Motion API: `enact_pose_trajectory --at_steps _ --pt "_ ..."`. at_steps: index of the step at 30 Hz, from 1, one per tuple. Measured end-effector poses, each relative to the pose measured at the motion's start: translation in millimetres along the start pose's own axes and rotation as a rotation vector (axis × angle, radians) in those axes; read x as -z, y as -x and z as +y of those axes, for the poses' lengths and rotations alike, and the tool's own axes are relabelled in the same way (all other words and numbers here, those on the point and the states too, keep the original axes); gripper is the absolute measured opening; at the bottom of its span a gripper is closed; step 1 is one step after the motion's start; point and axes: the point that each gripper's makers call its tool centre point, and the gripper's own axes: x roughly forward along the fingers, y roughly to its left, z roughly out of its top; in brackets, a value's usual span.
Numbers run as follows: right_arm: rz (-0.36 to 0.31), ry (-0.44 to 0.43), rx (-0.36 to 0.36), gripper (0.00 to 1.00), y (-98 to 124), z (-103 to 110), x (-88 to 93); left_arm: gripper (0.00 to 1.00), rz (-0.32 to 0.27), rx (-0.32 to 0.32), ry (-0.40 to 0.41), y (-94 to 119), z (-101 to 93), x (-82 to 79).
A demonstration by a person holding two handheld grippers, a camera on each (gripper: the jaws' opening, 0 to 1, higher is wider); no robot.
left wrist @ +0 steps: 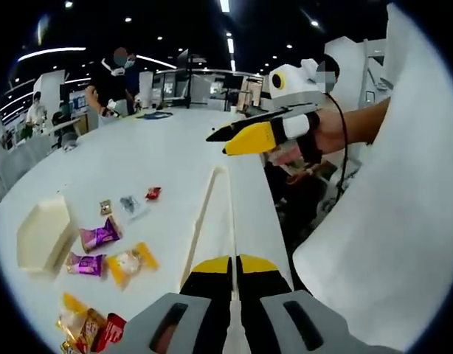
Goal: Place the target food into the container with the food tongs after gripping and lifting it, then release it inside without dropping or visibly crushing the food.
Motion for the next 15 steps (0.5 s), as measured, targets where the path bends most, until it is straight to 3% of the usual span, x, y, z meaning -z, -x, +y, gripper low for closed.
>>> enact_pose_trajectory --at_steps 9,15 --pt "-0.009 -0.019 0.038 0.79 10 -2 11.3 0.0 -0.014 0.01 0.006 -3 3.8 -2.0" --pt "-0.005 0.013 0.029 0.79 8 2 5.8 0.0 -0.027 0.031 -0.008 -5 -0.1 -8.4"
